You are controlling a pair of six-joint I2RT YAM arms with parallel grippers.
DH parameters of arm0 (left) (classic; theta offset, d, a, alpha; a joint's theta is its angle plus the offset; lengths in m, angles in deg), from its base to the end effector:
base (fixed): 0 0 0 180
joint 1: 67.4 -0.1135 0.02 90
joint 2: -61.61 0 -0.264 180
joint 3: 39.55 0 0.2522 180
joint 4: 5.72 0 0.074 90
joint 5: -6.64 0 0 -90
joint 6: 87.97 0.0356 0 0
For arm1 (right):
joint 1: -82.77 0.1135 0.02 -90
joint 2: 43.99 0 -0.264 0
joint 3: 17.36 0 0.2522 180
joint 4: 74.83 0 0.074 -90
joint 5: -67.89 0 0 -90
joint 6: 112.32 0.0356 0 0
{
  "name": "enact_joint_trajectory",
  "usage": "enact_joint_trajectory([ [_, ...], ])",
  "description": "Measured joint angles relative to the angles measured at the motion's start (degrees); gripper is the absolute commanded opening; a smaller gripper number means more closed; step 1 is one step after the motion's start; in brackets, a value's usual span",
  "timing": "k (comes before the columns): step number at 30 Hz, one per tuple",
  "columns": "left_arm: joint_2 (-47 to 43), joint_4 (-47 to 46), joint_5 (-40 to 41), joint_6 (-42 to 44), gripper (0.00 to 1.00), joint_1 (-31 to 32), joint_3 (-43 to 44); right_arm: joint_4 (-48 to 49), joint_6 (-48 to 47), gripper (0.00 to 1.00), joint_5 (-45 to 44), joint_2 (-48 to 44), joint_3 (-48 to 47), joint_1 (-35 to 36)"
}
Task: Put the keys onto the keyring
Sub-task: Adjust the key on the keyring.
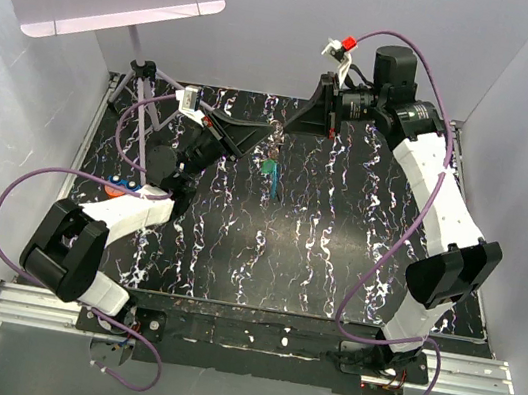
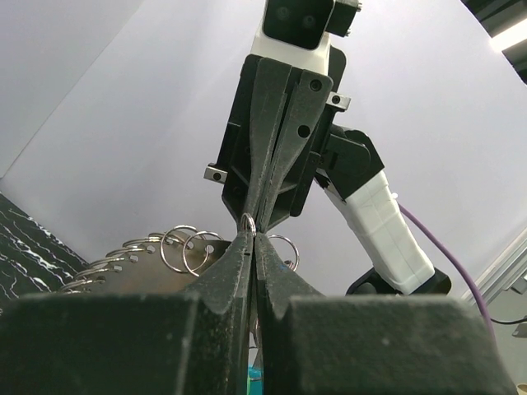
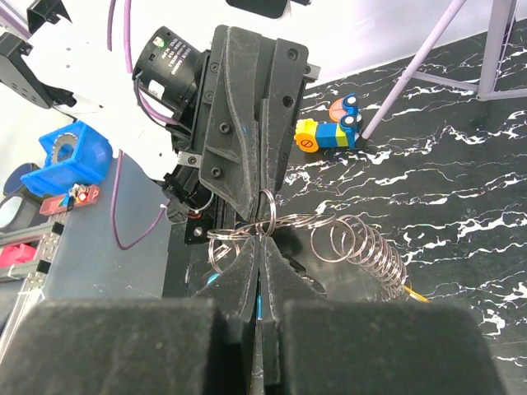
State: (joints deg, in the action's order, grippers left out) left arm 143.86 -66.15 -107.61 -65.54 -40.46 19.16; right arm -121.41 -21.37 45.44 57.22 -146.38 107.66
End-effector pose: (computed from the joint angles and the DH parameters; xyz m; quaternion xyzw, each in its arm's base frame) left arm 0.2615 -0.1493 0.3383 0.0245 0.4751 -0.7060 0.5246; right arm 0.3284 0.1887 0.4619 -0.4568 0.5939 0.5487 0.3707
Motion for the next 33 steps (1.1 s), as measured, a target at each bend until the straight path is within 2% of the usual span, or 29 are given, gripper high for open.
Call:
enact_joint_trajectory([
  [12, 0.0, 0.0, 2.5, 1.9, 0.00, 0.6, -0.2, 1.4, 0.5, 0.01, -0.8, 0.0, 2.3, 1.3],
  [21, -0.3, -0.4, 7.5, 6.2, 0.00, 1.9, -1.4, 1.8, 3.9, 0.01, -6.7, 0.0, 2.4, 3.0],
  [26, -0.3, -0.5, 8.2, 6.7, 0.00, 2.1, -1.7, 1.6, 5.2, 0.31, -7.1, 0.0, 2.4, 3.1],
  [27, -0.3, -0.6, 8.2, 6.7, 0.00, 2.1, -1.8, 1.4, 5.1, 0.34, -6.5, 0.0, 2.4, 3.0],
  [33, -0.3, -0.6, 4.4, 4.9, 0.00, 1.6, -1.9, 0.5, 4.4, 0.37, -1.6, -1.1, 2.4, -0.3],
])
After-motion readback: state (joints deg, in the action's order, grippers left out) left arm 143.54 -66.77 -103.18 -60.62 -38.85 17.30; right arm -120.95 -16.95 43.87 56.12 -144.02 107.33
